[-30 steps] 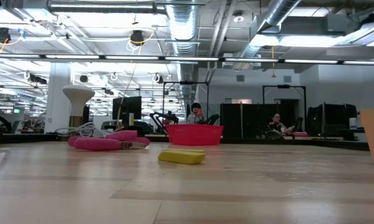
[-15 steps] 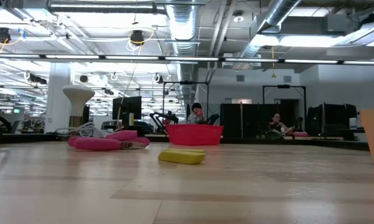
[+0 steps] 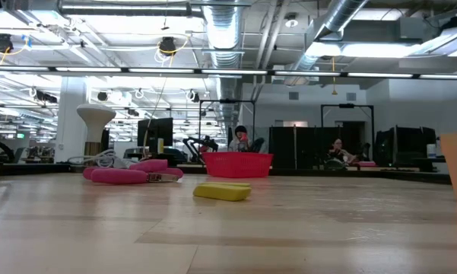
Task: Pick & Place School Supplies
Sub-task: Put the yellow eraser into the yellow bin
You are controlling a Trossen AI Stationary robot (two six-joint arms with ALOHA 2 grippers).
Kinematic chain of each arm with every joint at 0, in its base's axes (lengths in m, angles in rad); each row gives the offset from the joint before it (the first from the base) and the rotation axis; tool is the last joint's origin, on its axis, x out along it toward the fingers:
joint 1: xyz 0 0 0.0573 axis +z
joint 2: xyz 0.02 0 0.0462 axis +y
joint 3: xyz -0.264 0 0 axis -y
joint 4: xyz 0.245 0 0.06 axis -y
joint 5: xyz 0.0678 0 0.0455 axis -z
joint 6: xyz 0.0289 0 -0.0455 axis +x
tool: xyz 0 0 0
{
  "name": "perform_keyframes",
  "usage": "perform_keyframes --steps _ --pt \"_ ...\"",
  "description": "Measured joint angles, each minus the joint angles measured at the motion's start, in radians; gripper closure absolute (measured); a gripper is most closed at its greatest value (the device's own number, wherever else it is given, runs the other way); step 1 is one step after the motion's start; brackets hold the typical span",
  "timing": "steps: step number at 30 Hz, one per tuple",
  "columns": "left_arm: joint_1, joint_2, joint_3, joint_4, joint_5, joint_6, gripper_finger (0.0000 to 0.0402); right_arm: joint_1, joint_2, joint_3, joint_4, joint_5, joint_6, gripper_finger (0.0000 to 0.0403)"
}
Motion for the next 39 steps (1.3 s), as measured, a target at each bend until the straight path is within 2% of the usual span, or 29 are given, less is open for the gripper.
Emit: perform_keyframes --steps 3,6,8,11,14,17,20,23,27,31,35,39 --pt "0.0 -0.036 0.0 0.061 -0.052 0.001 0.0194 0.0 0.0 0.0 0.002 0.0 0.0 0.0292" --pt "0.0 -0.102 0.0 0.078 -0.156 0.003 0.0193 0.0 0.0 0.0 0.003 0.0 -0.004 0.0292" --pt "0.0 -0.163 0.0 0.087 -0.265 0.038 0.0196 0.0 0.0 0.0 0.007 0.0 -0.008 0.0292" --pt "0.002 -0.278 0.0 0.1 -0.482 0.141 0.0207 0.0 0.0 0.0 0.014 0.001 -0.009 0.0292" --pt "0.023 -0.405 0.0 0.119 -0.698 0.306 0.0218 0.0 0.006 0.0 0.004 0.003 -0.01 0.0292" --pt "0.064 -0.526 0.0 0.188 -0.896 0.56 0.023 0.0 0.02 0.0 -0.064 0.004 -0.011 0.0292" --pt "0.129 -0.605 0.0 0.343 -0.995 0.894 0.0248 0.018 0.048 0.0 -0.173 0.003 -0.014 0.0295" --pt "0.216 -0.626 0.002 0.562 -0.998 1.23 0.0278 0.057 0.088 0.0 -0.304 -0.001 -0.05 0.0318" --pt "0.338 -0.609 0.002 0.762 -0.887 1.525 0.0336 0.125 0.144 -0.001 -0.445 -0.094 -0.095 0.0384" --pt "0.451 -0.58 0.002 0.793 -0.794 1.588 0.0392 0.207 0.204 0.0 -0.513 -0.21 -0.115 0.0395" --pt "0.544 -0.526 0.002 0.798 -0.736 1.58 0.0393 0.289 0.279 0.0 -0.524 -0.215 -0.108 0.04" --pt "0.616 -0.453 0.002 0.801 -0.728 1.565 0.04 0.354 0.366 0.0 -0.508 -0.215 -0.077 0.0402"
